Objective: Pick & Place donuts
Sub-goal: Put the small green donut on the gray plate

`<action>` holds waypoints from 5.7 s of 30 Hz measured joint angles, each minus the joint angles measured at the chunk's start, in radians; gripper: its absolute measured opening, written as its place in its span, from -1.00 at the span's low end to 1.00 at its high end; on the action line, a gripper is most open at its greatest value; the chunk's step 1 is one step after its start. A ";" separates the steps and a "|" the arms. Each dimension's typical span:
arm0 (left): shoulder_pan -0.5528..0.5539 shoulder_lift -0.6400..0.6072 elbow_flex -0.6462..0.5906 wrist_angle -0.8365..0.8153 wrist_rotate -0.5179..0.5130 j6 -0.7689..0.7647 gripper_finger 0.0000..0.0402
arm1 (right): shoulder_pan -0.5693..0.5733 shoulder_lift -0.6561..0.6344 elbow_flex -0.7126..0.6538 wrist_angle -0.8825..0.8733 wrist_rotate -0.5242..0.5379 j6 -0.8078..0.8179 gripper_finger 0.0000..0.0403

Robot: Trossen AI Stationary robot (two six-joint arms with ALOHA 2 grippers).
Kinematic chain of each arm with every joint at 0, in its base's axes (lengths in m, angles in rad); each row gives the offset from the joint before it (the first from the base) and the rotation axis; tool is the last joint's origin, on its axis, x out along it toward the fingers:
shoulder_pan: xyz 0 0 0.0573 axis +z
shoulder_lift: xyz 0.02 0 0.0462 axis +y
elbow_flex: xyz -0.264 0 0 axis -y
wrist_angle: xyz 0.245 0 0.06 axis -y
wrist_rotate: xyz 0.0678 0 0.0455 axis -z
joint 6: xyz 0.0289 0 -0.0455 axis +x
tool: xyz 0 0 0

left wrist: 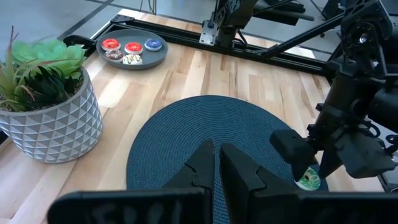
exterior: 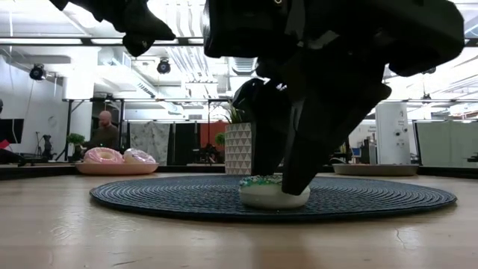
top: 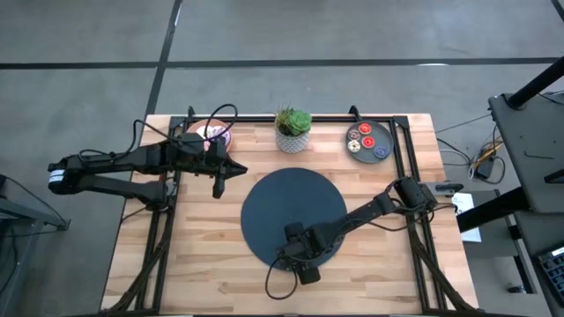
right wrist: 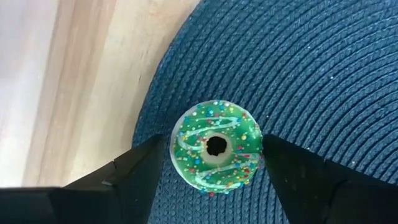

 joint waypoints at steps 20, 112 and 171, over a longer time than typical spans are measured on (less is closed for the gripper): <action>0.000 0.000 0.000 0.000 0.000 0.000 -1.00 | 0.000 0.000 -0.024 0.009 0.000 -0.012 0.13; 0.002 -0.008 -0.001 0.127 -0.002 -0.048 -1.00 | -0.899 -0.696 -0.514 -0.314 0.128 0.144 -0.03; 0.003 -0.008 -0.010 0.119 -0.135 -0.104 -1.00 | -1.120 -0.756 -0.798 -0.120 0.233 0.562 -0.04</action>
